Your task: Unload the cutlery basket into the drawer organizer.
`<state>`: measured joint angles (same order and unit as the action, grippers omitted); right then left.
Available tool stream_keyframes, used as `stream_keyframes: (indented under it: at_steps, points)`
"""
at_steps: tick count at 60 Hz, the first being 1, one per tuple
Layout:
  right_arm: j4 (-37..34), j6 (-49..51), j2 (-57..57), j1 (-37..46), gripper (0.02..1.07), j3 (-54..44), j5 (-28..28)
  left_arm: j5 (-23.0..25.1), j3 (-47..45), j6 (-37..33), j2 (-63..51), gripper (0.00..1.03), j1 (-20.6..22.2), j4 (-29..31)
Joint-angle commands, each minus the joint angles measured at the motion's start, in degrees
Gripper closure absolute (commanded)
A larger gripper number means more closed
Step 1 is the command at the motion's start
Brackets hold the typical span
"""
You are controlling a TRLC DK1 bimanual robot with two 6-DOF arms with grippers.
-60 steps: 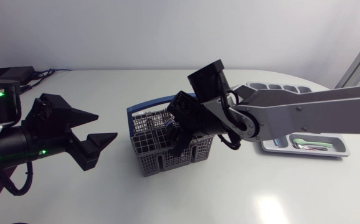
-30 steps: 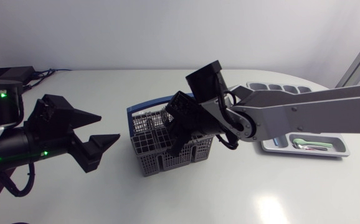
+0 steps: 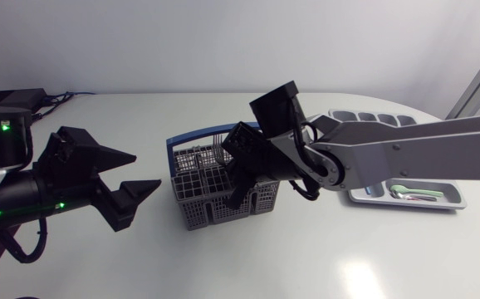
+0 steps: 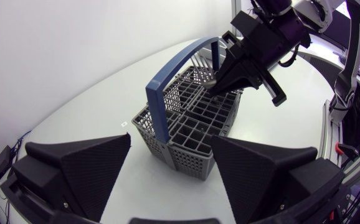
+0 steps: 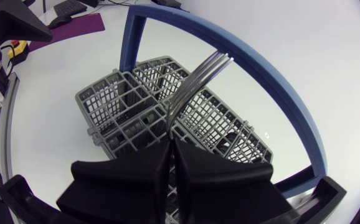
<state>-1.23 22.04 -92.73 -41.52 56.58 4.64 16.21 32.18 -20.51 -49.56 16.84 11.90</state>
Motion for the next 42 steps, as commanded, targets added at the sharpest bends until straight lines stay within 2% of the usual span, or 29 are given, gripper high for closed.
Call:
stream_keyframes:
  at_steps: [1, 33, 35, 38, 39, 41, 42]
  points:
    - [1.2, -1.7, 2.0, 0.2, 1.01, -2.2, 0.2, 0.1, -1.3, 1.4, -0.7, 0.06, 0.6, -0.3]
    - [4.9, -0.2, 5.0, -0.3, 1.01, -7.3, -0.2, -2.1, -0.4, 1.7, -1.7, 0.06, 3.5, -0.3]
    - [5.1, -0.2, 5.3, -0.3, 0.94, -7.4, -0.2, -2.1, -0.2, 1.7, -1.9, 0.06, 3.6, -0.4]
    - [5.1, 0.0, 5.9, -0.3, 0.77, -7.8, -0.3, -2.1, 0.2, 1.7, -2.0, 0.06, 3.9, -0.4]
    - [5.1, 0.0, 6.0, -0.3, 0.75, -7.8, -0.3, -2.1, 0.2, 1.7, -2.1, 0.06, 3.9, -0.4]
    - [5.1, 0.0, 6.7, -0.3, 0.55, -8.1, -0.3, -2.3, 0.6, 1.7, -2.2, 0.06, 4.0, -0.3]
    - [5.0, 0.0, 6.9, -0.3, 0.50, -8.3, -0.3, -2.3, 0.7, 1.7, -2.2, 0.06, 4.1, -0.3]
